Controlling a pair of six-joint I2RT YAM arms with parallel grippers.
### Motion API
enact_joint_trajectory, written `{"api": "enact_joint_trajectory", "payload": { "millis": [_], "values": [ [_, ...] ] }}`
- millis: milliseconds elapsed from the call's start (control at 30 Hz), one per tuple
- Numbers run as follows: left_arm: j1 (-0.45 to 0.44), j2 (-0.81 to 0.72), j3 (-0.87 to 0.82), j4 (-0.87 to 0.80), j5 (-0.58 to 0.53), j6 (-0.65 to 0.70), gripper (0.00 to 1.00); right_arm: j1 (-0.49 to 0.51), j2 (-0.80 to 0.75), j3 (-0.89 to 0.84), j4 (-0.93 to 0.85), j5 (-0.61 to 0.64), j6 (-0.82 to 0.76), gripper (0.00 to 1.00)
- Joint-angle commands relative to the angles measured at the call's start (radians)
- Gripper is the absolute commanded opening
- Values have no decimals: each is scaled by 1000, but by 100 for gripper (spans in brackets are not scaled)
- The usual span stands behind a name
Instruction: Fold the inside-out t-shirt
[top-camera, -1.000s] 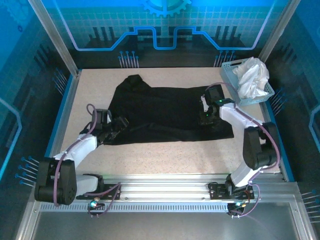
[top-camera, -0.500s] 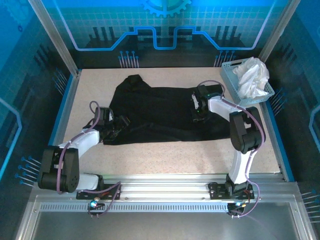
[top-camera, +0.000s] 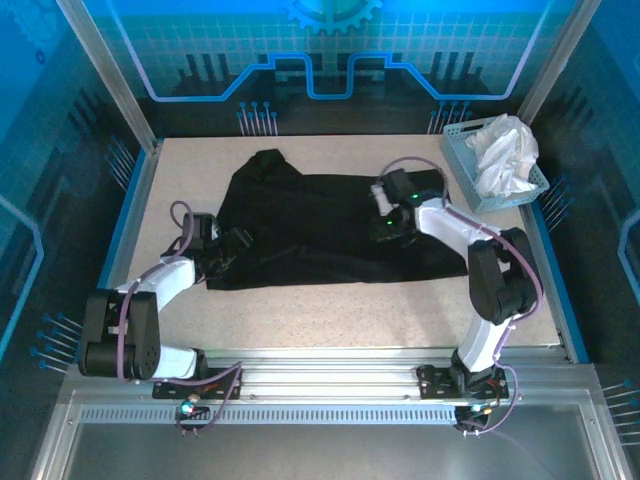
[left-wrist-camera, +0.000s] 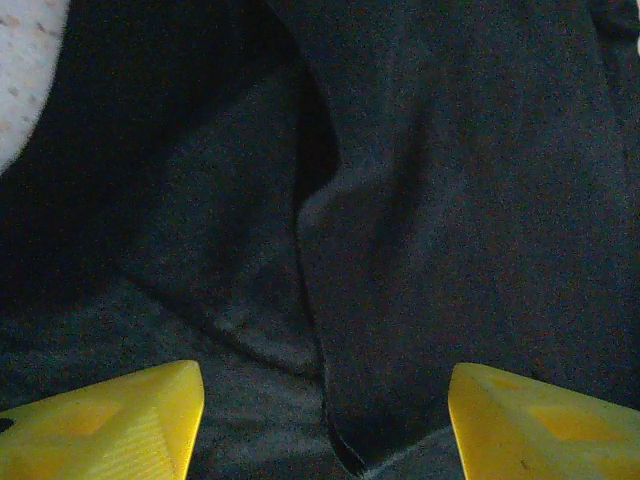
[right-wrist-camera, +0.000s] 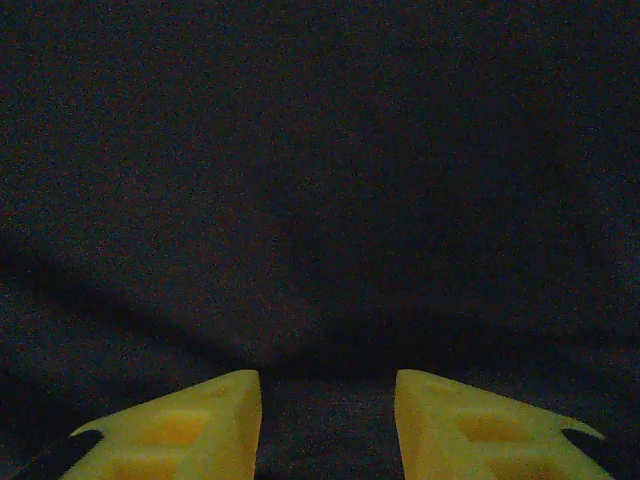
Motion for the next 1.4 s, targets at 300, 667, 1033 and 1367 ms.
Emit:
{"api": "enact_joint_trajectory", "payload": {
  "millis": [300, 667, 1033, 1367],
  "values": [
    [98, 16, -98, 74, 83, -64, 65, 472, 265, 300, 152, -71, -286, 57],
    [127, 16, -144, 97, 95, -60, 65, 499, 558, 614, 49, -99, -329, 60],
    [131, 29, -147, 104, 99, -55, 65, 472, 614, 699, 21, -131, -267, 17],
    [135, 54, -156, 122, 96, -50, 65, 359, 515, 649, 105, -222, -50, 1]
  ]
}}
